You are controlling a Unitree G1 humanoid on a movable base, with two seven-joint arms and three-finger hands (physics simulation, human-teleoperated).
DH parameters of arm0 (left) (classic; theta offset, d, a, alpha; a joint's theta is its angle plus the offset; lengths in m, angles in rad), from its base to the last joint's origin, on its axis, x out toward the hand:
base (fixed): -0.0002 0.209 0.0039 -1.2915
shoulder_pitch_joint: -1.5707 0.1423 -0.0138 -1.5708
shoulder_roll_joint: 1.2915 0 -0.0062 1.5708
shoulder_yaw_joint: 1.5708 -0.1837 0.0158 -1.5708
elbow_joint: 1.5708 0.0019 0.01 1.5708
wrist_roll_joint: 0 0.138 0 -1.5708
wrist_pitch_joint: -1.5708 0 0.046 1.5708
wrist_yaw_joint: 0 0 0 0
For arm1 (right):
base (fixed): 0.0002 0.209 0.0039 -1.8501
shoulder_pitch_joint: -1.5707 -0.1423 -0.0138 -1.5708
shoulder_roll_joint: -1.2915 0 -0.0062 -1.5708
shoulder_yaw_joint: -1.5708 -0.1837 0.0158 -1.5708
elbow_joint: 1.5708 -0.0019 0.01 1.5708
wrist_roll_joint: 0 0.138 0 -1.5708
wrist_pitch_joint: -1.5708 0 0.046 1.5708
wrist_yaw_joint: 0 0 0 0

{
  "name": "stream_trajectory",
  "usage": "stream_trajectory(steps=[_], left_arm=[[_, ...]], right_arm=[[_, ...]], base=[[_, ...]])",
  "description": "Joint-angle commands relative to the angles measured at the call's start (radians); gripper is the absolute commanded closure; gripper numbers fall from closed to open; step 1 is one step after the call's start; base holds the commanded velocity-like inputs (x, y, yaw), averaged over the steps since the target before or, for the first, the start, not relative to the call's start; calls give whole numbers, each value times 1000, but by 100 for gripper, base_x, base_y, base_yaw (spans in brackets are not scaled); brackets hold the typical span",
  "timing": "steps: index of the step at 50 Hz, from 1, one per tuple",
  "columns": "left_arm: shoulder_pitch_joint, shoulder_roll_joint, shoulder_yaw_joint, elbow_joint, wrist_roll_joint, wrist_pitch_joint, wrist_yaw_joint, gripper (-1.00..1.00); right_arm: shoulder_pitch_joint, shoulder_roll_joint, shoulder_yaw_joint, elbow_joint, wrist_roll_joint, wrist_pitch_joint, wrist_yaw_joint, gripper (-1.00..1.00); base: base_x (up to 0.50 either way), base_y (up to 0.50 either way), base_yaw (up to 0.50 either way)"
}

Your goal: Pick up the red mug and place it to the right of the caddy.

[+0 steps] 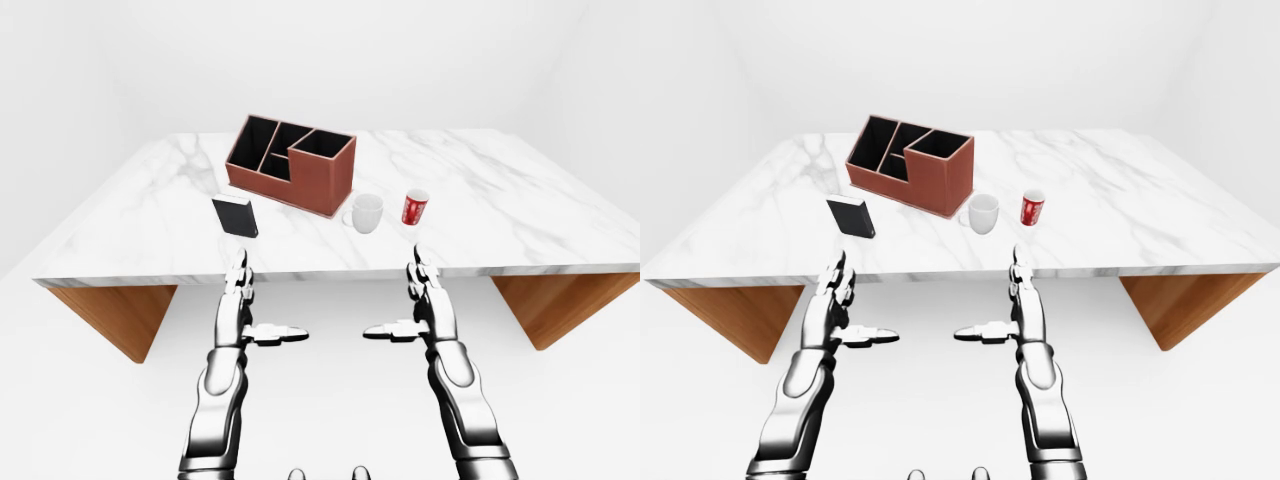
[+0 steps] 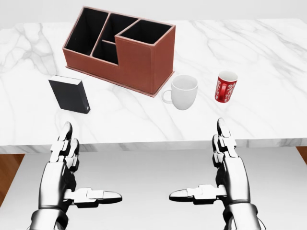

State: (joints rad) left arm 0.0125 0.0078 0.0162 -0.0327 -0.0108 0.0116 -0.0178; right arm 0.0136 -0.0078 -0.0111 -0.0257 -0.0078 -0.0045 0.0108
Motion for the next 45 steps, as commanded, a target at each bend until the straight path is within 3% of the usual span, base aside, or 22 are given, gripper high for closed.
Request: stream_trajectory(steps=[1, 3, 9, 12, 16, 29, 45], left_arm=[[33, 15, 36, -94, -28, 38, -40, -100], [38, 17, 47, -118, -34, 52, -41, -100], [53, 11, 34, -142, -22, 55, -43, -100], [77, 8, 26, -194, -15, 72, -46, -100], [108, 8, 29, -271, -14, 76, -54, -100], [181, 1, 36, -456, -15, 76, -84, -100], [212, -11, 66, -547, -26, 76, -103, -100]], right_arm=[[34, -10, -18, -73, -17, 4, 23, -100], [39, -13, -22, -91, -21, 13, 25, -100], [48, -12, -34, -131, -7, 42, 34, -100], [64, -13, -38, -182, -3, 70, 38, -100], [80, -14, -47, -233, 0, 92, 46, -100], [115, -10, -74, -366, 11, 92, 66, -100], [183, 10, -65, -555, 1, 92, 69, -100]], base=[[0, 0, 0], [0, 0, 0], [0, 0, 0], [0, 0, 0], [0, 0, 0], [0, 0, 0], [0, 0, 0]])
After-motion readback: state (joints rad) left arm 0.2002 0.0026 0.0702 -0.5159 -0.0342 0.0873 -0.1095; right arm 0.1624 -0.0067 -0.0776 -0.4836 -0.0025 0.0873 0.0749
